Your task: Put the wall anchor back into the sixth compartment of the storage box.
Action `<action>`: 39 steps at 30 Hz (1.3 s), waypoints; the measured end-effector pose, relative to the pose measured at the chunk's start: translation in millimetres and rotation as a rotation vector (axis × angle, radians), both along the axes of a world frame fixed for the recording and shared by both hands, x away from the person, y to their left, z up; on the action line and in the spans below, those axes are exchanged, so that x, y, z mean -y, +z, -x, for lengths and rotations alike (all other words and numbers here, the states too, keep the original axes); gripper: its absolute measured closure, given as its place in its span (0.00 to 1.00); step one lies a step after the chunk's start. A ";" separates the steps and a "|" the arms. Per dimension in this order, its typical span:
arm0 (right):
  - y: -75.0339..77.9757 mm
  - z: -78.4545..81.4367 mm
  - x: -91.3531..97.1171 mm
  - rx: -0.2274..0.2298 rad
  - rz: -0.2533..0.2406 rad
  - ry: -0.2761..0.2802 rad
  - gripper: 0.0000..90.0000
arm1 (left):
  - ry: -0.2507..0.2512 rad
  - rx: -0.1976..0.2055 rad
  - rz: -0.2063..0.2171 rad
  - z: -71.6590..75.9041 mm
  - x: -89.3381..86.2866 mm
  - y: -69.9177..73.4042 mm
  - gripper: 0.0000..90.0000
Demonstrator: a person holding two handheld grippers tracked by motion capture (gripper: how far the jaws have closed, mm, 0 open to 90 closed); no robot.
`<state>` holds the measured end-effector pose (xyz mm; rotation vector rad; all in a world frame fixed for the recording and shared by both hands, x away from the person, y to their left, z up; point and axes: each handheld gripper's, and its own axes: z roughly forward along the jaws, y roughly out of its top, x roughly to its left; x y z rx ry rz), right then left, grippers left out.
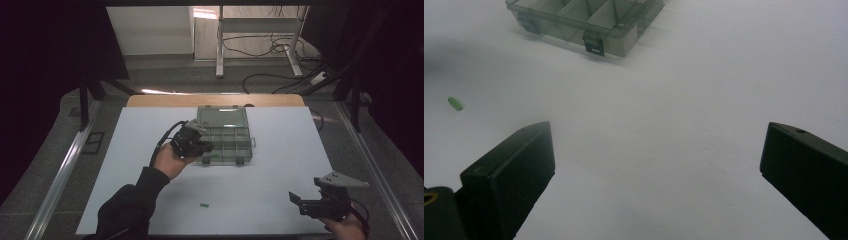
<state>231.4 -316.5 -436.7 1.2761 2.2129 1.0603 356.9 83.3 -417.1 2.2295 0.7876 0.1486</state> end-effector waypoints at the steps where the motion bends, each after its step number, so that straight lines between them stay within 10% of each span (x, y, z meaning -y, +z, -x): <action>1: 0.0 0.0 0.1 0.000 0.000 0.000 0.01 | 0.003 0.001 0.005 -1.8 0.5 0.2 0.93; 39: 0.2 0.6 0.5 0.004 -0.003 0.007 0.01 | 0.072 -0.040 -0.046 -57.9 19.3 -42.6 0.93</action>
